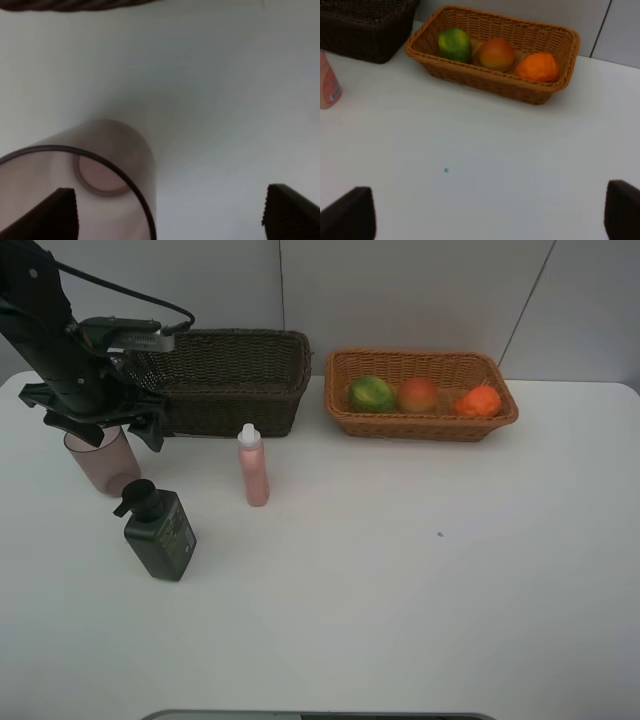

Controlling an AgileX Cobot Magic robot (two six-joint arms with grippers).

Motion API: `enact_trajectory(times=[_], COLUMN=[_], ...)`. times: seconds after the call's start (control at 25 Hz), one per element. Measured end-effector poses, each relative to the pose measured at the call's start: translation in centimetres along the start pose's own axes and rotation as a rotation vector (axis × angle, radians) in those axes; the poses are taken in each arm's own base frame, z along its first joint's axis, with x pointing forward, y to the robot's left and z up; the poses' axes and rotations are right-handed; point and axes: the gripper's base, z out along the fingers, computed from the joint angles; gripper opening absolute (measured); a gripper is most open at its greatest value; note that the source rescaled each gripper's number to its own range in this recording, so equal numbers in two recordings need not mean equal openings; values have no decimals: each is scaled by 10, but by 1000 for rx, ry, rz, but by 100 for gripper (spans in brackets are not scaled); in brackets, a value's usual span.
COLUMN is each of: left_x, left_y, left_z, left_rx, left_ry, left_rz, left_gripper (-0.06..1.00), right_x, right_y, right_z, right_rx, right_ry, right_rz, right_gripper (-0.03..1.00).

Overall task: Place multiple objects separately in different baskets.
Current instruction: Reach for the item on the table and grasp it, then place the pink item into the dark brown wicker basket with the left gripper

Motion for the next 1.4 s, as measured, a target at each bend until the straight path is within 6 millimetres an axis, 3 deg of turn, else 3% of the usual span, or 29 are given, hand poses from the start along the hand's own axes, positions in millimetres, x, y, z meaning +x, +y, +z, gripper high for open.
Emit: enact_trajectory(times=[0.48,0.76,0.84,1.0,1.12,1.28,1.32,1.4], left_x=[1,0,-1,-1,-1,-1,-1,-1], left_y=[0,0,0,0,0,0,0,0], left_z=[27,31,31,31,31,31,31,31], left_rx=[-3,-2,-3,-3,-3,-4,-5,-4], left_ry=[36,21,19,9,9,10,9,10], left_rz=[-14,-2,9,11,12,13,14,12], left_gripper=[96,94,87,63,42,5,0,0], right_x=[0,0,0,0,0,0,0,0], right_y=[0,0,0,0,0,0,0,0], right_z=[0,0,0,0,0,0,0,0], right_rx=[0,0,0,0,0,0,0,0], right_ry=[0,0,0,0,0,0,0,0], right_rz=[0,0,0,0,0,0,0,0], right_gripper=[97,97,97,97,97,97,97,97])
